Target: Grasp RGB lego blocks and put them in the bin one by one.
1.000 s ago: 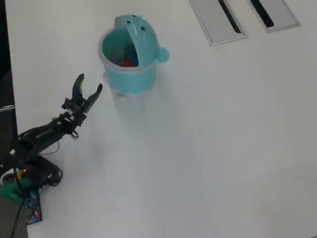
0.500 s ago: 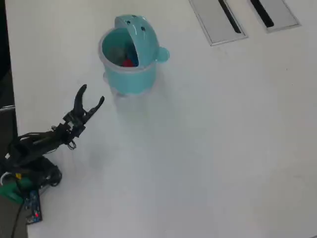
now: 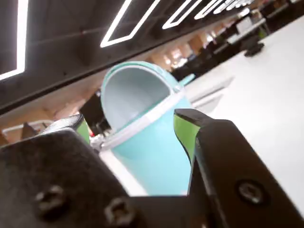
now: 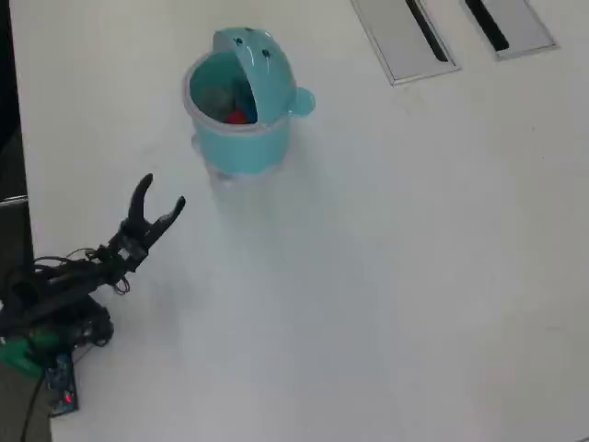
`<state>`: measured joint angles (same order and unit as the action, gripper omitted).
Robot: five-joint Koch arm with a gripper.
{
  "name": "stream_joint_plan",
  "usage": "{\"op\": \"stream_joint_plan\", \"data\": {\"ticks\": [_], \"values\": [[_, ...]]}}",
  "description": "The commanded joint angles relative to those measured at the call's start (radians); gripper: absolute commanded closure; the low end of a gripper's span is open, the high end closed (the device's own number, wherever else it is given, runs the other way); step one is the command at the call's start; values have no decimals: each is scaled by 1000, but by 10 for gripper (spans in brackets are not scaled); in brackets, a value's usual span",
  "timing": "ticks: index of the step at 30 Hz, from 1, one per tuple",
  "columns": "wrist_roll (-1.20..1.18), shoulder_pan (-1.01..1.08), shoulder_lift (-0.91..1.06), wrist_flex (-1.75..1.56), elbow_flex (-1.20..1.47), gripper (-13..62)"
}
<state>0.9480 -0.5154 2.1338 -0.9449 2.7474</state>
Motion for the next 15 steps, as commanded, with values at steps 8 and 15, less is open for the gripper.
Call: {"op": "stream_joint_plan", "data": {"ticks": [8, 15], "values": [[-61, -6, 156, -207, 109, 163], [-61, 8, 172, -278, 227, 163]]}}
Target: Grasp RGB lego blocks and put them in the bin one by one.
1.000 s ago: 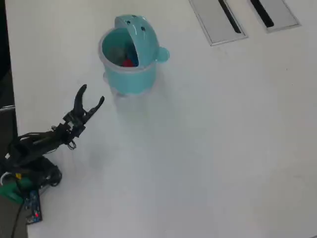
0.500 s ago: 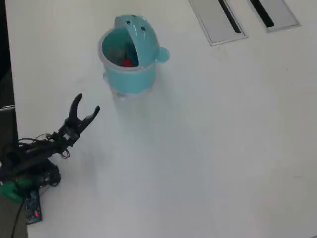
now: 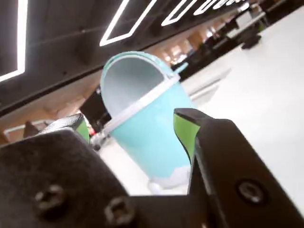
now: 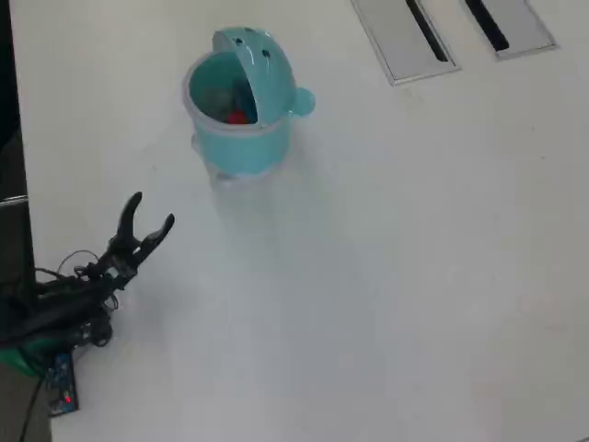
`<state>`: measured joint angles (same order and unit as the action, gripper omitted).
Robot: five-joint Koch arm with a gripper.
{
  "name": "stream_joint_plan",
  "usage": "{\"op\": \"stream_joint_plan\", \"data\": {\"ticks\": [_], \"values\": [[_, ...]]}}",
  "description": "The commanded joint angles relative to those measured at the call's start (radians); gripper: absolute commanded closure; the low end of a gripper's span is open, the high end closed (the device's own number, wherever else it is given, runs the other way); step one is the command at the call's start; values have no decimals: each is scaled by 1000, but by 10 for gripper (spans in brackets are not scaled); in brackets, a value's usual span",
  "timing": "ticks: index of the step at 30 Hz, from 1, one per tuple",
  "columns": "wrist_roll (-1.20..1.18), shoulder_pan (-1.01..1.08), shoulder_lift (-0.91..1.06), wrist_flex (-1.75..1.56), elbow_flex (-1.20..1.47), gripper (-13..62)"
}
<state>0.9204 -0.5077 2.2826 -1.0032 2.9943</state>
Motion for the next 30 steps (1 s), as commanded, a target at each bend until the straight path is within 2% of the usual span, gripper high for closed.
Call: {"op": "stream_joint_plan", "data": {"ticks": [1, 18, 24, 30], "values": [[-34, 0, 26, -227, -5, 163], [-80, 107, 64, -278, 176, 161], [-144, 193, 63, -239, 176, 146], [-331, 282, 63, -124, 176, 141]]}}
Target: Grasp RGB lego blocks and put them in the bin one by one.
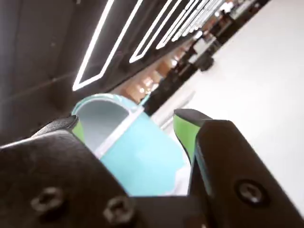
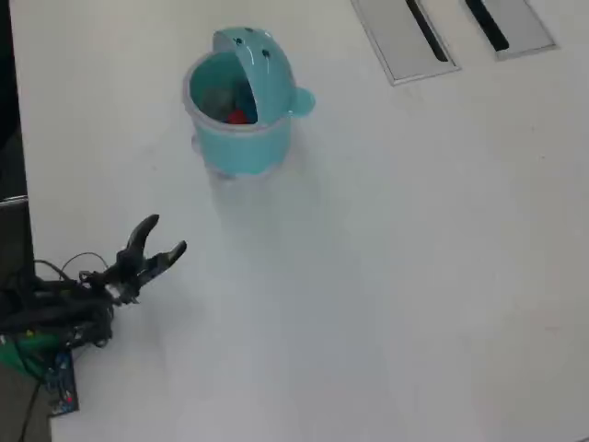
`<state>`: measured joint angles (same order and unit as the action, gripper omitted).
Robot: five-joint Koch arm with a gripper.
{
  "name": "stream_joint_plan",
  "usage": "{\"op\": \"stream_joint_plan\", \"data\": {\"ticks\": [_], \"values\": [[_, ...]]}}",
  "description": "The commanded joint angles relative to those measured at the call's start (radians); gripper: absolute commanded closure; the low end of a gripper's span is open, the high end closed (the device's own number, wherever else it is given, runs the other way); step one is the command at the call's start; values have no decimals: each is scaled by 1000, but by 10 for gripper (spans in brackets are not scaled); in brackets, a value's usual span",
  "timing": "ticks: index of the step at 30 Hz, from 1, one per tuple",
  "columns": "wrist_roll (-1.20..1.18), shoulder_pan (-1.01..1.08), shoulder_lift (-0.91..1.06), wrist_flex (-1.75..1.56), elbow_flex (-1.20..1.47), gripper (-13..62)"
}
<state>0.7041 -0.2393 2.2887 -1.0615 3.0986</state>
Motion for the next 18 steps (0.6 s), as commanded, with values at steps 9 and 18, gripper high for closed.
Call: {"op": "stream_joint_plan", "data": {"ticks": [9, 18], "values": [[-265, 94, 57, 52, 72, 139], [-380, 239, 54, 446, 72, 140]]}}
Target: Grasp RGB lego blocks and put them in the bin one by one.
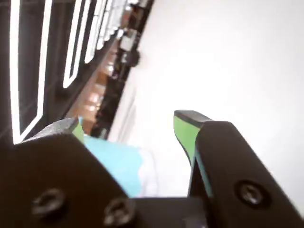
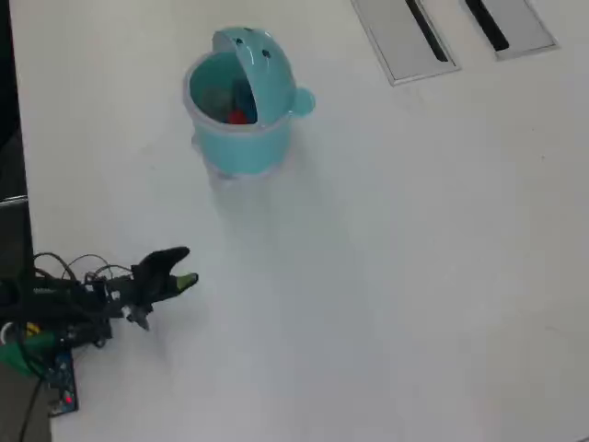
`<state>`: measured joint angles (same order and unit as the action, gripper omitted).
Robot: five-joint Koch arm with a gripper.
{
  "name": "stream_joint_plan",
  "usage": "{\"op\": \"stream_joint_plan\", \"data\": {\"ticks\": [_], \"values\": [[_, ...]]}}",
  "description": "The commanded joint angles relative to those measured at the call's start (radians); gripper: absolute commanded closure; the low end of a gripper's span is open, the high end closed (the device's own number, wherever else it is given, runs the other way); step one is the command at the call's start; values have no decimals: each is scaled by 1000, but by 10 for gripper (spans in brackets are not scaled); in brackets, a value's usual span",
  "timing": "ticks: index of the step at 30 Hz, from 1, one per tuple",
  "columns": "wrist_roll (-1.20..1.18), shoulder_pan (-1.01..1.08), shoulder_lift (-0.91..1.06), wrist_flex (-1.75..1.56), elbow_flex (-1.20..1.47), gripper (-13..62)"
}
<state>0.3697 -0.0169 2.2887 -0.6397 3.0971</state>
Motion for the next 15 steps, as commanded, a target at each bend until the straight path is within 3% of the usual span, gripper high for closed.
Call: {"op": "stream_joint_plan", "data": {"ticks": [1, 15], "values": [[-46, 20, 54, 52, 74, 140], [-100, 25, 49, 282, 74, 146]]}}
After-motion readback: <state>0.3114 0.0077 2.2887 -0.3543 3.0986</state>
